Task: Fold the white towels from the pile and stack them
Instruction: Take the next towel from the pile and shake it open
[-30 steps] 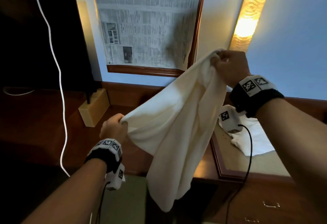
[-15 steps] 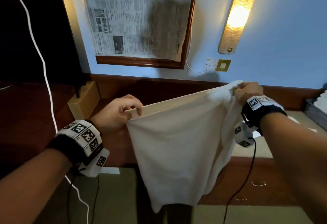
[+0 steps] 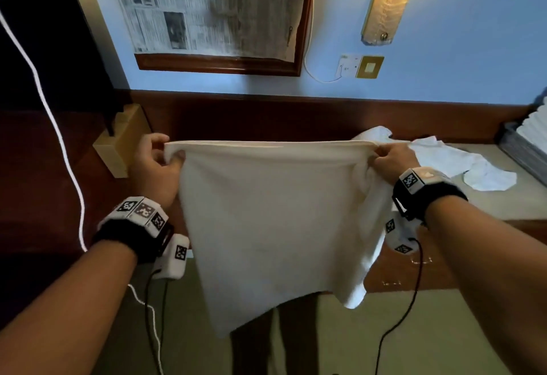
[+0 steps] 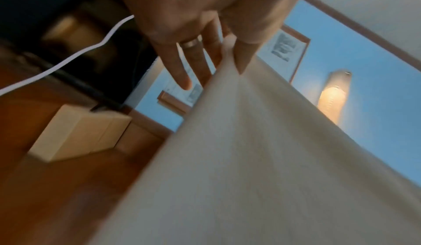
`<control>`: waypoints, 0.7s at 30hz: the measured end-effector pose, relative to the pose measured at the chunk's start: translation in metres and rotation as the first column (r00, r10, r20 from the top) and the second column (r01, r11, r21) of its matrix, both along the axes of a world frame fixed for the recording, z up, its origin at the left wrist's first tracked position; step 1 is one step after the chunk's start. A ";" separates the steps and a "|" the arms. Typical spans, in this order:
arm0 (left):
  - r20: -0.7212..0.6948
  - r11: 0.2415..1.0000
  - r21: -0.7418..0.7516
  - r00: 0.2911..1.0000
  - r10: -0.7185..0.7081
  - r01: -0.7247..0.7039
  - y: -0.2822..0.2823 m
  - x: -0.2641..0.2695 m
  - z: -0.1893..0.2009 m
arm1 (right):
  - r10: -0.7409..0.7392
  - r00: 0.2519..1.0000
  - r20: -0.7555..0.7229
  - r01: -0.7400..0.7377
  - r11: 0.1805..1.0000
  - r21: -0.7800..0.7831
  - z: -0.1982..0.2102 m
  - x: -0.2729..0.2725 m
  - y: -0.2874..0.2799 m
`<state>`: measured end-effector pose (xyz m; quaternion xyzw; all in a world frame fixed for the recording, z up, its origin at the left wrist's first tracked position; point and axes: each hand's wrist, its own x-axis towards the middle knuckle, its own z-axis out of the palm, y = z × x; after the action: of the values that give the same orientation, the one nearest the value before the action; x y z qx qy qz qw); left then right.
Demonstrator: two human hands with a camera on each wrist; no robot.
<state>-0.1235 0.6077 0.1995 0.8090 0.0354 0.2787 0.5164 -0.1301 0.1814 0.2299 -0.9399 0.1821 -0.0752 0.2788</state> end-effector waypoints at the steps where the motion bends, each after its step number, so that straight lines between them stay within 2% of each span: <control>1: -0.035 0.998 -0.023 0.998 0.052 -0.053 0.001 0.003 -0.006 | 0.030 0.999 -0.017 -0.029 0.999 0.026 -0.012 -0.003 0.001; 4: -0.168 0.993 0.035 0.979 0.119 -0.114 0.017 0.013 -0.028 | 0.061 0.995 -0.074 -0.056 0.996 0.074 -0.051 -0.014 -0.003; 8: -0.320 0.983 -0.005 0.931 0.174 -0.186 0.051 0.020 -0.060 | -0.028 0.997 -0.078 0.034 0.996 0.085 -0.099 -0.033 -0.021; 10: -0.425 0.972 0.029 0.877 0.225 -0.235 0.071 0.018 -0.080 | -0.098 0.990 -0.099 0.106 0.992 0.075 -0.117 -0.046 -0.030; 13: -0.589 0.965 0.111 0.767 0.255 -0.236 0.103 0.007 -0.103 | -0.172 0.977 -0.127 0.181 0.982 0.062 -0.142 -0.064 -0.037; 15: -0.652 0.962 0.085 0.716 0.250 -0.259 0.120 0.002 -0.110 | -0.251 0.960 -0.127 0.262 0.961 0.083 -0.153 -0.073 -0.040; 18: -0.664 0.934 -0.017 0.702 0.256 -0.357 0.128 -0.003 -0.108 | -0.364 0.929 -0.066 0.370 0.920 0.131 -0.153 -0.077 -0.040; 21: -0.527 0.829 -0.159 0.756 0.388 -0.536 0.123 0.003 -0.104 | -0.481 0.873 0.084 0.459 0.867 0.195 -0.140 -0.068 -0.030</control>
<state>-0.1206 0.7307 0.0952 0.7289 0.4030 0.1837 0.5220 -0.1982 0.1516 0.0902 -0.8330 0.3929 -0.1863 0.3420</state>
